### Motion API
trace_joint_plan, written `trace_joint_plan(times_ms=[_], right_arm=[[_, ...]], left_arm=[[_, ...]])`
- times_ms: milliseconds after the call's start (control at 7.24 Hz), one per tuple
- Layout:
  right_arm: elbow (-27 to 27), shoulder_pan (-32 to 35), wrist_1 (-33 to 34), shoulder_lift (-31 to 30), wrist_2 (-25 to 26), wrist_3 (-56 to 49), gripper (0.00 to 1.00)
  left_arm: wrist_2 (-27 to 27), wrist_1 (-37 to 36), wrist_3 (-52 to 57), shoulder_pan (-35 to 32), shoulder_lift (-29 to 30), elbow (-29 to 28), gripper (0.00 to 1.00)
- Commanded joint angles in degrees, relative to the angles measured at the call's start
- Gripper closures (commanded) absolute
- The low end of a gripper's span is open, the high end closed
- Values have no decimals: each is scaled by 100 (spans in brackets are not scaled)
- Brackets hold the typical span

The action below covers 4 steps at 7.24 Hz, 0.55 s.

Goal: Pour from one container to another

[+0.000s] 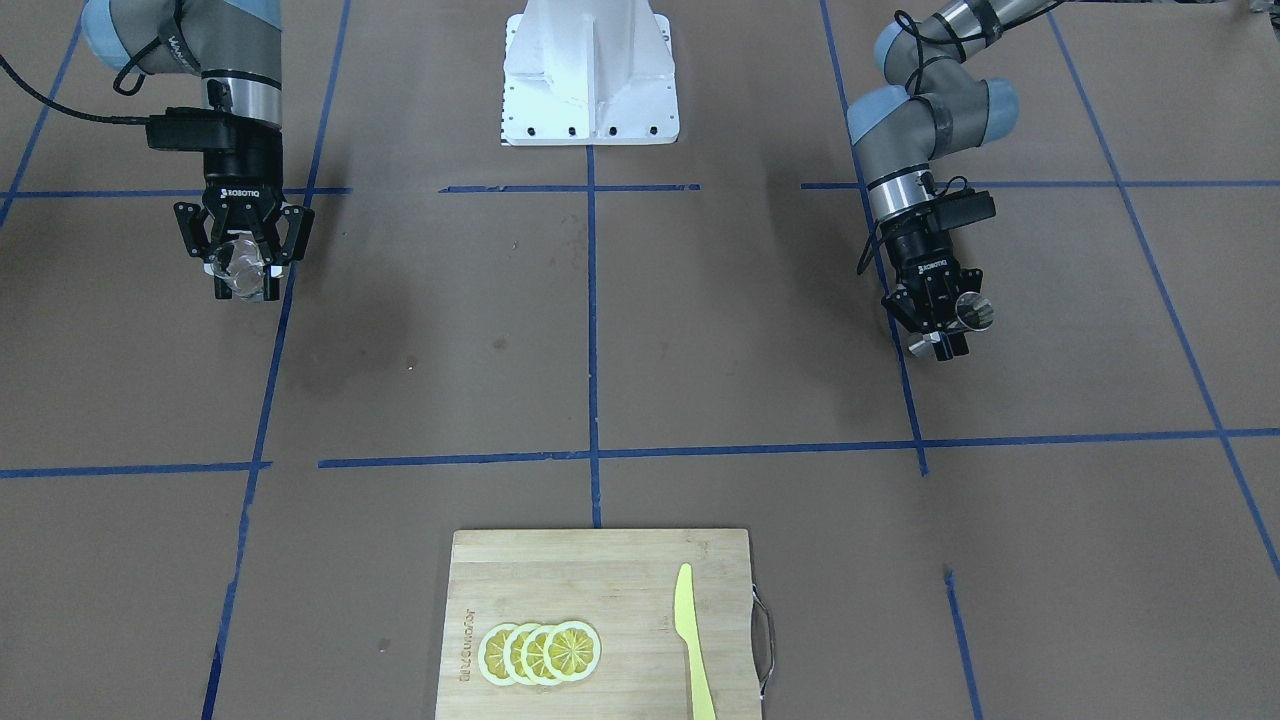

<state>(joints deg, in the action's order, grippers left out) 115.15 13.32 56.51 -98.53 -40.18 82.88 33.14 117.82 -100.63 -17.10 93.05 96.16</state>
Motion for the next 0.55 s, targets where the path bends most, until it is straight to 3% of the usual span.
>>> trace_joint_plan(times_ms=[0, 276, 414], right_arm=[[8, -13, 0, 0, 1, 0, 100], [-1, -5, 0, 0, 1, 0, 100], [-1, -13, 0, 0, 1, 0, 100]], left_arm=[[0, -5, 0, 5, -6, -1, 52], [0, -22, 0, 5, -6, -1, 46], [9, -22, 9, 5, -6, -1, 39]])
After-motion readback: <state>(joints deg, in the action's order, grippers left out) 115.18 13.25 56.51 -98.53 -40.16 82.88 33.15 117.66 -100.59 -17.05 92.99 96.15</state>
